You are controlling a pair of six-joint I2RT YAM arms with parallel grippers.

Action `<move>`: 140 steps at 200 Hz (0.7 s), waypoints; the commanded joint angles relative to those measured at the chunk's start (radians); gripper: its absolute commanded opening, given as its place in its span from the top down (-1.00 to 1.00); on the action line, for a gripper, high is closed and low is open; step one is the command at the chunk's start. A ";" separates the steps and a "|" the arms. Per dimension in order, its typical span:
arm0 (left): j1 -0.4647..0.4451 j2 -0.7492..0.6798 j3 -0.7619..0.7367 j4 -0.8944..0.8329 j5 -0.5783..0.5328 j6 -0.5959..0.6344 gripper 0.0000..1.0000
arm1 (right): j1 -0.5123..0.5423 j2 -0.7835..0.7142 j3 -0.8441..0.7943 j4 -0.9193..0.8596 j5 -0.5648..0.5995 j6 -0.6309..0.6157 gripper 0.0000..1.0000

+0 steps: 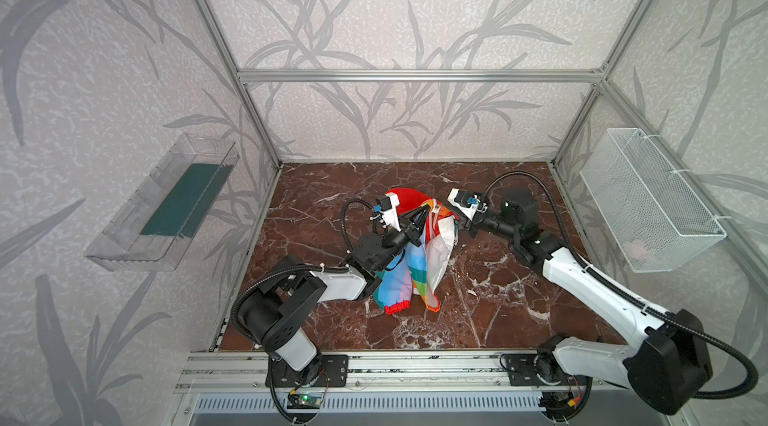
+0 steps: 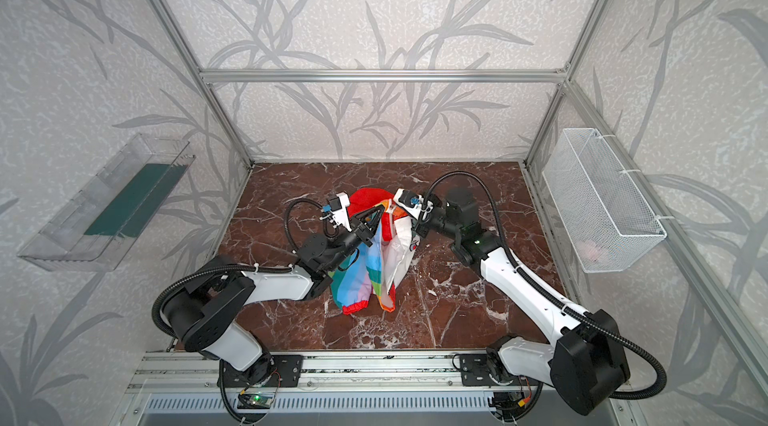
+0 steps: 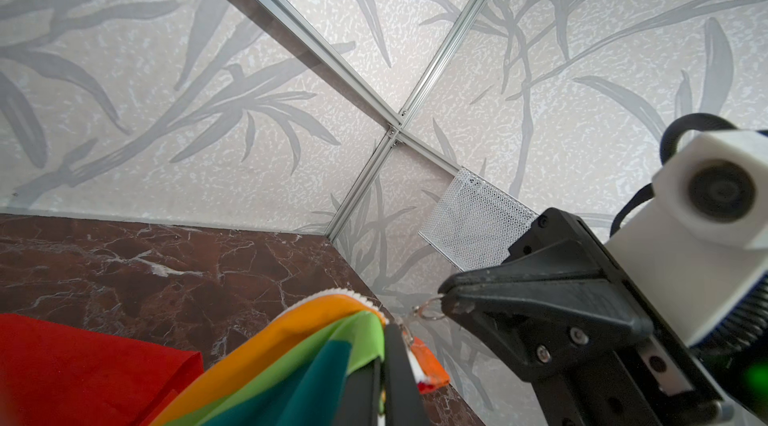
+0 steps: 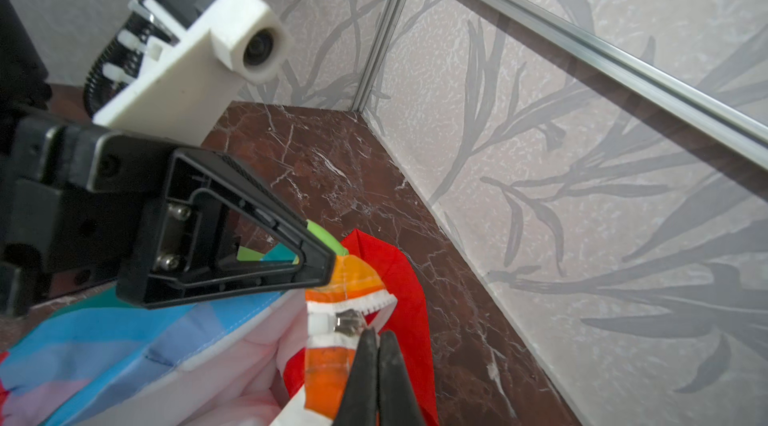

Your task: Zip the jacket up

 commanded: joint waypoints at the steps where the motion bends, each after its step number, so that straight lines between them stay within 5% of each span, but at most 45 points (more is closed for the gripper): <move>1: 0.003 0.002 0.008 0.028 -0.007 0.007 1.00 | -0.022 0.021 0.030 -0.012 -0.131 0.158 1.00; 86: 0.003 -0.025 -0.019 0.001 -0.006 0.017 1.00 | -0.028 0.047 0.039 0.048 -0.042 0.182 1.00; 140: 0.001 -0.184 -0.003 -0.373 0.043 0.061 1.00 | -0.027 0.057 0.067 0.043 0.055 0.159 1.00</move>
